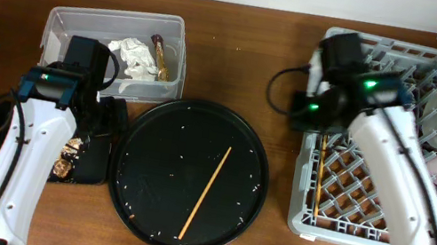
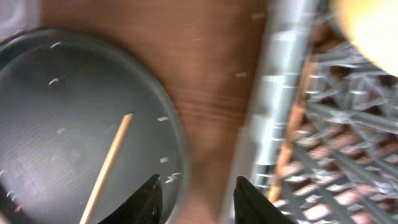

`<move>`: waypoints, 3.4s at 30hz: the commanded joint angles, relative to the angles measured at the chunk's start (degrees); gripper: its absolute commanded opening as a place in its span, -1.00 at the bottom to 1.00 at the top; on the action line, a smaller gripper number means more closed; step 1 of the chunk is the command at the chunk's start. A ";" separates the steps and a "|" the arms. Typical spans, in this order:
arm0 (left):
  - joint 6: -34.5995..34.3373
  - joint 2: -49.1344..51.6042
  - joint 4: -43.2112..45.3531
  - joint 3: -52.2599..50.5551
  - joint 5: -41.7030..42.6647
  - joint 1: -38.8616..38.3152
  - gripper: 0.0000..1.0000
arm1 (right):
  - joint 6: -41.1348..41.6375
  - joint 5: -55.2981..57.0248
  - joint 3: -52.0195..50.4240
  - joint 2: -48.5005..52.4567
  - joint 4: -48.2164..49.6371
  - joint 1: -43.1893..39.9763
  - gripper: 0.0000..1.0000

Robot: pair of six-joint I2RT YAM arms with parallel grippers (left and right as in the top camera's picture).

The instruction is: Sort waste into correct bins and load items into the dishwasher rack

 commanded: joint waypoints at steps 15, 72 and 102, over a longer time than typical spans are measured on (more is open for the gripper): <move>-0.57 -0.74 -0.04 0.15 0.44 0.11 0.90 | 30.88 -1.88 -23.54 18.10 25.16 28.52 -0.25; 8.74 -54.53 16.17 -34.34 6.08 -5.07 0.99 | -10.84 -4.70 -42.84 -53.16 14.40 -21.42 0.97; 8.74 -58.40 13.86 -34.38 6.08 -5.07 0.99 | -11.10 -3.76 -42.84 -59.84 14.69 -20.09 0.97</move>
